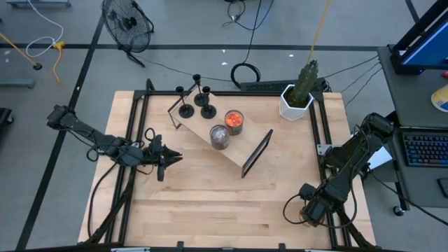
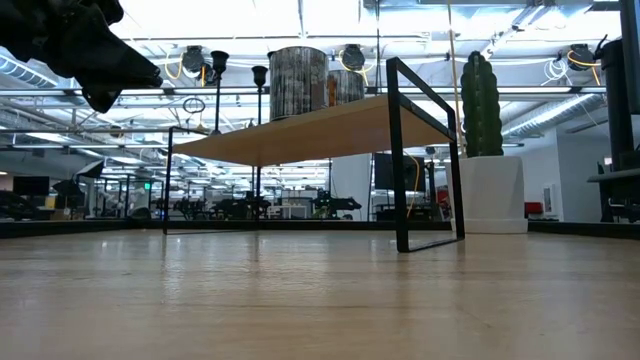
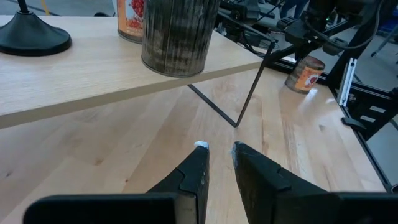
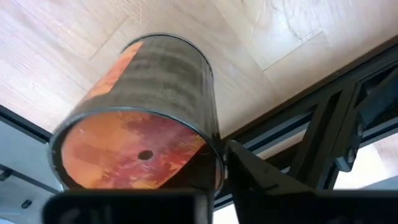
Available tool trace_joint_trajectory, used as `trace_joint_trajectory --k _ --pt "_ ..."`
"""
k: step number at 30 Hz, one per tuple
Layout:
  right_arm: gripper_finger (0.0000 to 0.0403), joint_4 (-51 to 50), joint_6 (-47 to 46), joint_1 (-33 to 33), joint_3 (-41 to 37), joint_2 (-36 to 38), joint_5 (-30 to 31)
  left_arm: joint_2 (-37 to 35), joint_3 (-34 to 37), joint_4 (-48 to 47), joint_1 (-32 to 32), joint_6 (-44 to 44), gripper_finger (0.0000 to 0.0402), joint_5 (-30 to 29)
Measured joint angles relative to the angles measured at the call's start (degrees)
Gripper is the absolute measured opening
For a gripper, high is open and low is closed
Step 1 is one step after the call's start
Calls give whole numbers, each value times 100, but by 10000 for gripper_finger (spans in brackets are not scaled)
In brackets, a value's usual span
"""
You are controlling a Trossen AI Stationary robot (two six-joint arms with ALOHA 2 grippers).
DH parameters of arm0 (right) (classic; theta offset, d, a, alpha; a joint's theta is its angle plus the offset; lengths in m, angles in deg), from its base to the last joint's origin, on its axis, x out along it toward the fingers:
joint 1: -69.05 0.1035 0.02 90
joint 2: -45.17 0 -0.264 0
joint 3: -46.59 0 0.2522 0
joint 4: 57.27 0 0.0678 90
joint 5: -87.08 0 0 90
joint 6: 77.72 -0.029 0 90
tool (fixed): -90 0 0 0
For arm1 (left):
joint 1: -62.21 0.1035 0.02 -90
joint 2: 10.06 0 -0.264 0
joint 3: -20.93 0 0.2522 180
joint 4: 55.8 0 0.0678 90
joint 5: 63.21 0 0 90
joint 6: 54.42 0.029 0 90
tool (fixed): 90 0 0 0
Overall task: Pick & Place candle stick holders
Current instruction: Put the orange scented candle on the shelf
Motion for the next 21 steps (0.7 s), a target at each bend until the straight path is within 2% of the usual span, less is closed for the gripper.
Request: trace_joint_trajectory --k 4,12,21 --pt "5 20 -1 0 -2 -2 -13 0 0 0 0 0 76 -1" --pt "3 -5 -11 -85 19 -6 -262 0 0 0 0 2 76 0" --pt "1 -218 -185 -130 334 301 -113 0 0 -2 0 39 76 0"
